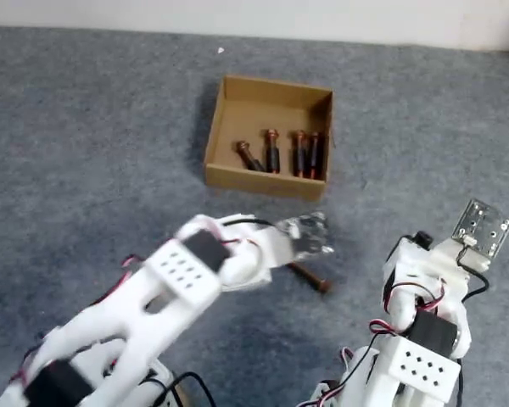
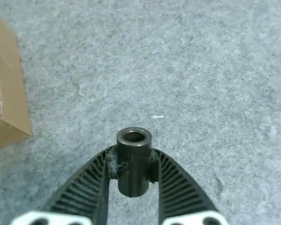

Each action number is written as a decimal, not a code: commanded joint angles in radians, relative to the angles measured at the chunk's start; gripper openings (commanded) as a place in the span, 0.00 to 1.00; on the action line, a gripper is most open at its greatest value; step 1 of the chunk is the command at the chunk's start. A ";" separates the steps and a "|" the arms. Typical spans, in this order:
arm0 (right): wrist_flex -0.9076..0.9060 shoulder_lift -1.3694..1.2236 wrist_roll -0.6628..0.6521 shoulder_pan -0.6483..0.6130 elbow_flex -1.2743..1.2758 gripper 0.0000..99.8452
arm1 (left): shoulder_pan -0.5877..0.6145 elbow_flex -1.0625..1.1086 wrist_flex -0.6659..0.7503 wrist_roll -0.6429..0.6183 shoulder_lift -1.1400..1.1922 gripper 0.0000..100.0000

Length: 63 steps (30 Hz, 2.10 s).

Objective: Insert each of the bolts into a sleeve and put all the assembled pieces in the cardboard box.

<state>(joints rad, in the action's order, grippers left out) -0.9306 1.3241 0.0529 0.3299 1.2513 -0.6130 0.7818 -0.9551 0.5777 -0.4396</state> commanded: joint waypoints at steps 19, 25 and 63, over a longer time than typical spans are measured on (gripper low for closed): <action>0.027 0.019 0.006 0.013 -0.016 0.00 | -0.179 -0.498 0.094 0.138 0.685 0.19; 0.027 0.019 0.005 0.013 -0.016 0.00 | -0.191 -0.524 0.094 0.138 0.742 0.19; 0.076 0.013 0.009 0.209 -0.008 0.00 | -0.134 -0.463 -0.014 0.132 0.657 0.15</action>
<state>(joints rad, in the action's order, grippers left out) -0.8892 1.3241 0.0529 0.5309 1.2513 -0.7618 0.3214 -0.9582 0.7066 0.2478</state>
